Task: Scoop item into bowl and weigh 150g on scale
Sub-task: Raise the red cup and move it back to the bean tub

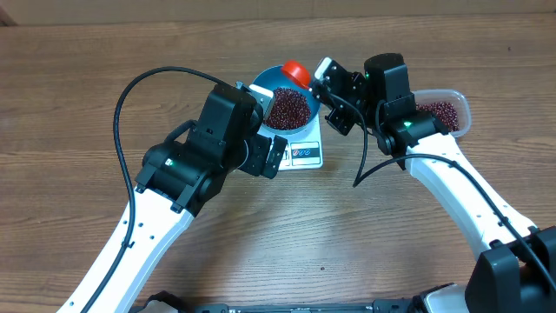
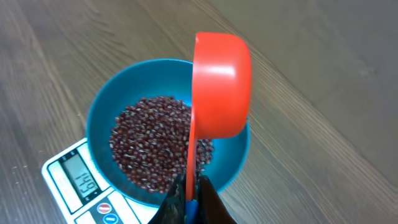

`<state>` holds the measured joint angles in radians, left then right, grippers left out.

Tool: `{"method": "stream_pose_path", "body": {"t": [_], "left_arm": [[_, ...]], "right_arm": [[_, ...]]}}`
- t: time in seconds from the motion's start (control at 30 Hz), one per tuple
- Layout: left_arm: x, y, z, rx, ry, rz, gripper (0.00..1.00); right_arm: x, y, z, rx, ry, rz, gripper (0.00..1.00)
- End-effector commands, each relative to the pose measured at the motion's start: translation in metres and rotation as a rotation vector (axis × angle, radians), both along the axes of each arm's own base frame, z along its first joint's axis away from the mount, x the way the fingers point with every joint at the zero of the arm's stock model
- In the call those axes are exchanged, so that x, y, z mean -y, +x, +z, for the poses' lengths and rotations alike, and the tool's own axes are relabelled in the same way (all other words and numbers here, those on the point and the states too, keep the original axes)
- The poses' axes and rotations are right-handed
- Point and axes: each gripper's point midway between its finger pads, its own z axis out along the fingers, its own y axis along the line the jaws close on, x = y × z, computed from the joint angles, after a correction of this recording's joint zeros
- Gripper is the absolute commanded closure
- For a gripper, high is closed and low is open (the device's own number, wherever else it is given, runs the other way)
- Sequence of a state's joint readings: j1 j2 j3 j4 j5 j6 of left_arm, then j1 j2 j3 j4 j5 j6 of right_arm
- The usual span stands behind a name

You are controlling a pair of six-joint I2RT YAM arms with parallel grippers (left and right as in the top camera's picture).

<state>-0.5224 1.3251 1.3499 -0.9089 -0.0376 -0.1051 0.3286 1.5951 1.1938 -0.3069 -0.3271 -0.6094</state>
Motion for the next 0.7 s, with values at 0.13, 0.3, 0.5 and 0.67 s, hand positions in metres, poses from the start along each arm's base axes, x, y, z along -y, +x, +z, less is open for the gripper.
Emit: {"method": "stream_pose_path", "body": {"t": [0.13,0.3,0.5,0.67], "left_arm": [[0.003,0.002,0.005,0.01,-0.013,-0.003,0.01],[0.003,0.002,0.005,0.01,-0.013,-0.003,0.0],[0.003,0.002,0.005,0.01,-0.013,-0.003,0.0],[0.003,0.002,0.005,0.01,-0.012,-0.003,0.0]], "right_arm": [[0.061,0.025,0.048,0.085,0.007,-0.436,0.96],[0.096,0.02,0.058,0.085,-0.007,-0.558,0.96],[0.168,0.012,0.036,-0.063,0.019,-0.799,0.96],[0.202,-0.004,0.013,-0.182,0.0,-0.868,0.96]]}}
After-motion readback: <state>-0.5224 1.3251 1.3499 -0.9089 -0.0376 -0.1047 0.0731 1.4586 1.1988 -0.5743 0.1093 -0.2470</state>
